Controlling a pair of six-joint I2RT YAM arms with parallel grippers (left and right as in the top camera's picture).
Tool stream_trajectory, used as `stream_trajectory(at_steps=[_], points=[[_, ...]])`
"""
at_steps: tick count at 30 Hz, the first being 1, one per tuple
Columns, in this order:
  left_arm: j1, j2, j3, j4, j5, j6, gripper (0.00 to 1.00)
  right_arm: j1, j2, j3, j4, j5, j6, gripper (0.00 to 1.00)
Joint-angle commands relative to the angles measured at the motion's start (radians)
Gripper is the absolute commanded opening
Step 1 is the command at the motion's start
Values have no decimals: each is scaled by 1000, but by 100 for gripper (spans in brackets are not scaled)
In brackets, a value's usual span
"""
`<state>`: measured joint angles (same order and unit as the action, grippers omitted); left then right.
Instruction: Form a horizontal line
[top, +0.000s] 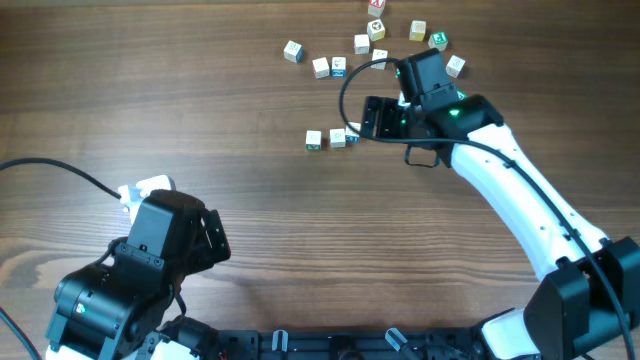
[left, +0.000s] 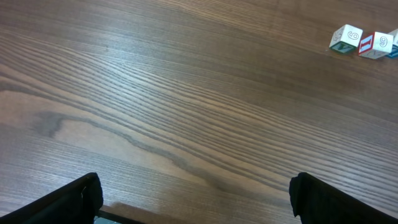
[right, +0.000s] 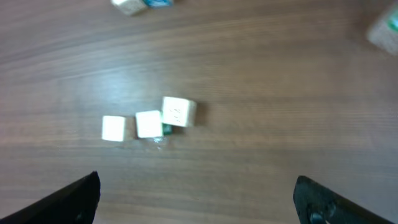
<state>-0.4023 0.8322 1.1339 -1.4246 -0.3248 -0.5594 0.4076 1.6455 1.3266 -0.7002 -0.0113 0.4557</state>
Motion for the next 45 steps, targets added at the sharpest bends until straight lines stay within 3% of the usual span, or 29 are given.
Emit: stream_trajectory(at_steps=[1,7,15,20,38,45], points=[[8,-2,-5,2,-17,-11,100,41,34,10,51,26,-80,100],[8,-2,-5,1,-17,-10,100,42,51,10,60,49,-68,100],[8,-2,-5,2,-17,-11,100,42,51,11,40,98,-218,99],[8,-2,-5,2,-17,-11,100,42,51,11,7,172,-239,100],[8,-2,-5,2,-17,-10,100,42,51,11,64,139,-137,100],[8,-2,-5,1,-17,-10,100,42,79,10,112,10,-74,100]])
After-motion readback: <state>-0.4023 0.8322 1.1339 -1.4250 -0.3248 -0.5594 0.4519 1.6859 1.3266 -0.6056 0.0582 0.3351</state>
